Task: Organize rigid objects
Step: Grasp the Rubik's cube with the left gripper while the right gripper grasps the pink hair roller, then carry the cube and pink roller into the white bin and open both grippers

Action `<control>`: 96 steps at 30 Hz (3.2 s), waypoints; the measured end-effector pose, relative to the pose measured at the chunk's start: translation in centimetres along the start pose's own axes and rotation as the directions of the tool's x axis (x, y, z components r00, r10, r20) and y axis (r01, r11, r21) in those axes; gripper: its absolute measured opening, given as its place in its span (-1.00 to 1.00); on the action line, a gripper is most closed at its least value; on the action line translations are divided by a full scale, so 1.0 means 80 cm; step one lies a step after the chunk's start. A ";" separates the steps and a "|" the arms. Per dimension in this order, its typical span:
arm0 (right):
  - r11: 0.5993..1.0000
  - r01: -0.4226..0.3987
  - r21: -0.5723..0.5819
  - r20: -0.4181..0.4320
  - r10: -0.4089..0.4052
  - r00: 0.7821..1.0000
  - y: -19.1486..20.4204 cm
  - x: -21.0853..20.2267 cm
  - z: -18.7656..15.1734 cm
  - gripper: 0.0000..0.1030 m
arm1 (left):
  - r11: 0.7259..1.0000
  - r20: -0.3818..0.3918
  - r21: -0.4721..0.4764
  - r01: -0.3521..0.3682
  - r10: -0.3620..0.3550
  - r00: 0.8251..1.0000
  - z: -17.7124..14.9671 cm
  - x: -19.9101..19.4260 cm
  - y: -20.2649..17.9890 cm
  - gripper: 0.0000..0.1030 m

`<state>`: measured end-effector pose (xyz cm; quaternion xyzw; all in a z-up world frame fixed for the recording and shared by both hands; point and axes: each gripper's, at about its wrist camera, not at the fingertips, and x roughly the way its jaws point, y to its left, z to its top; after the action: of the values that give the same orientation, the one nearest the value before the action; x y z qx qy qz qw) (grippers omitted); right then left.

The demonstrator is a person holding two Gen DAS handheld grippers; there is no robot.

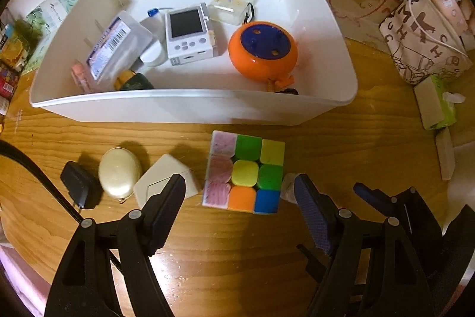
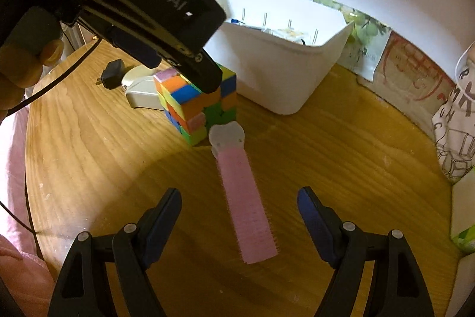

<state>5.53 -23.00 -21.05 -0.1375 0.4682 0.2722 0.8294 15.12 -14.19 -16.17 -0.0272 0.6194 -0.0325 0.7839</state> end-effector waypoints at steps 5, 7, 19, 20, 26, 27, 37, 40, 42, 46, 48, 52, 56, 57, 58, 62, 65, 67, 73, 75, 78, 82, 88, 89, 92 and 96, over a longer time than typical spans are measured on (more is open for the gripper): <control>1.000 -0.003 0.005 -0.012 0.003 1.000 -0.004 0.010 -0.001 0.41 | 1.000 -0.032 0.008 -0.017 0.017 0.999 0.008 0.014 -0.003 0.53; 1.000 -0.005 -0.004 -0.024 0.005 1.000 -0.002 0.015 -0.001 0.32 | 1.000 -0.042 0.000 -0.021 0.021 0.999 0.011 0.018 -0.002 0.53; 0.999 -0.040 -0.034 -0.021 0.040 0.999 0.010 0.018 0.001 -0.04 | 0.994 -0.083 -0.098 0.051 -0.059 0.995 0.020 0.041 0.013 0.50; 0.999 -0.040 -0.034 -0.020 0.040 0.999 0.010 0.019 0.001 -0.06 | 0.993 -0.088 -0.099 0.056 -0.065 0.994 0.020 0.042 0.013 0.50; 0.999 -0.032 -0.033 -0.021 0.032 0.999 0.016 0.018 0.004 -0.31 | 0.993 -0.113 -0.107 0.057 -0.069 0.991 0.023 0.055 0.014 0.28; 0.999 -0.021 -0.038 -0.020 0.020 1.000 0.018 0.018 0.004 -0.31 | 0.994 -0.115 -0.095 0.059 -0.070 0.991 0.023 0.055 0.013 0.27; 0.999 0.046 -0.010 0.004 -0.046 0.999 0.038 0.016 0.002 -0.51 | 0.995 -0.140 -0.033 0.091 -0.095 0.986 0.028 0.056 0.019 0.26; 0.997 0.055 0.050 -0.002 -0.055 0.998 0.037 0.015 0.001 -0.52 | 0.995 -0.157 0.000 0.102 -0.101 0.982 0.031 0.057 0.017 0.25; 0.994 0.056 0.095 -0.010 -0.056 0.998 0.036 0.014 0.000 -0.52 | 0.994 -0.170 0.033 0.107 -0.100 0.980 0.031 0.056 0.015 0.24; 0.982 0.091 0.166 -0.043 -0.085 0.995 0.037 0.014 0.000 -0.52 | 0.988 -0.197 0.082 0.133 -0.115 0.974 0.031 0.052 0.009 0.24; 0.973 0.107 0.204 -0.057 -0.097 0.994 0.040 0.012 -0.001 -0.52 | 0.983 -0.195 0.119 0.142 -0.117 0.974 0.027 0.046 0.006 0.24; 0.949 0.128 0.287 -0.080 -0.110 0.991 0.042 0.009 -0.004 -0.52 | 0.968 -0.192 0.203 0.150 -0.111 0.975 0.019 0.036 0.001 0.24; 0.917 0.146 0.370 -0.103 -0.116 0.988 0.041 0.007 -0.006 -0.52 | 0.952 -0.205 0.252 0.173 -0.122 0.971 0.011 0.025 0.004 0.24; 0.911 0.155 0.383 -0.107 -0.123 0.987 0.042 0.005 -0.006 -0.52 | 0.948 -0.204 0.265 0.178 -0.125 0.971 0.008 0.020 0.007 0.24; 0.905 0.165 0.392 -0.111 -0.132 0.985 0.042 0.004 -0.005 -0.52 | 0.944 -0.203 0.276 0.181 -0.126 0.971 0.009 0.020 0.010 0.24; 0.881 0.188 0.435 -0.118 -0.152 0.981 0.042 -0.002 0.001 -0.52 | 0.928 -0.192 0.330 0.174 -0.115 0.975 0.000 -0.001 0.018 0.24; 0.861 0.202 0.467 -0.112 -0.169 0.979 0.040 -0.012 0.008 -0.52 | 0.914 -0.190 0.365 0.178 -0.114 0.975 -0.005 -0.016 0.027 0.24; 0.852 0.211 0.479 -0.105 -0.183 0.978 0.039 -0.020 0.014 -0.52 | 0.904 -0.186 0.388 0.179 -0.114 0.976 -0.010 -0.027 0.034 0.24; 0.832 0.243 0.498 -0.091 -0.229 0.969 0.032 -0.047 0.042 -0.52 | 0.881 -0.173 0.437 0.179 -0.112 0.978 -0.010 -0.058 0.055 0.24; 0.832 0.259 0.490 -0.084 -0.251 0.964 0.030 -0.056 0.057 -0.52 | 0.878 -0.153 0.449 0.167 -0.109 0.982 -0.004 -0.069 0.060 0.24; 0.841 0.272 0.468 -0.058 -0.279 0.959 0.027 -0.069 0.079 -0.52 | 0.879 -0.117 0.452 0.153 -0.112 0.987 0.009 -0.089 0.073 0.24; 0.854 0.271 0.444 -0.015 -0.295 0.955 0.024 -0.082 0.114 -0.52 | 0.883 -0.076 0.448 0.144 -0.123 0.990 0.028 -0.109 0.090 0.24; 0.880 0.243 0.408 0.067 -0.295 0.953 0.024 -0.088 0.165 -0.52 | 0.905 0.007 0.409 0.116 -0.130 0.991 0.057 -0.132 0.111 0.24; 0.884 0.240 0.402 0.081 -0.296 0.952 0.024 -0.089 0.172 -0.52 | 0.910 0.015 0.400 0.111 -0.128 0.992 0.063 -0.134 0.115 0.24; 0.892 0.233 0.387 0.118 -0.298 0.947 0.025 -0.087 0.196 -0.52 | 0.919 0.034 0.381 0.102 -0.124 0.992 0.079 -0.137 0.121 0.24; 0.898 0.223 0.378 0.158 -0.300 0.941 0.021 -0.079 0.222 -0.52 | 0.933 0.081 0.349 0.083 -0.118 0.990 0.100 -0.138 0.133 0.24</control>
<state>14.36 -15.11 -6.32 -0.0176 0.3956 0.0818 0.9146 20.54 -2.67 -4.48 0.0773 0.5618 -0.1793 0.8039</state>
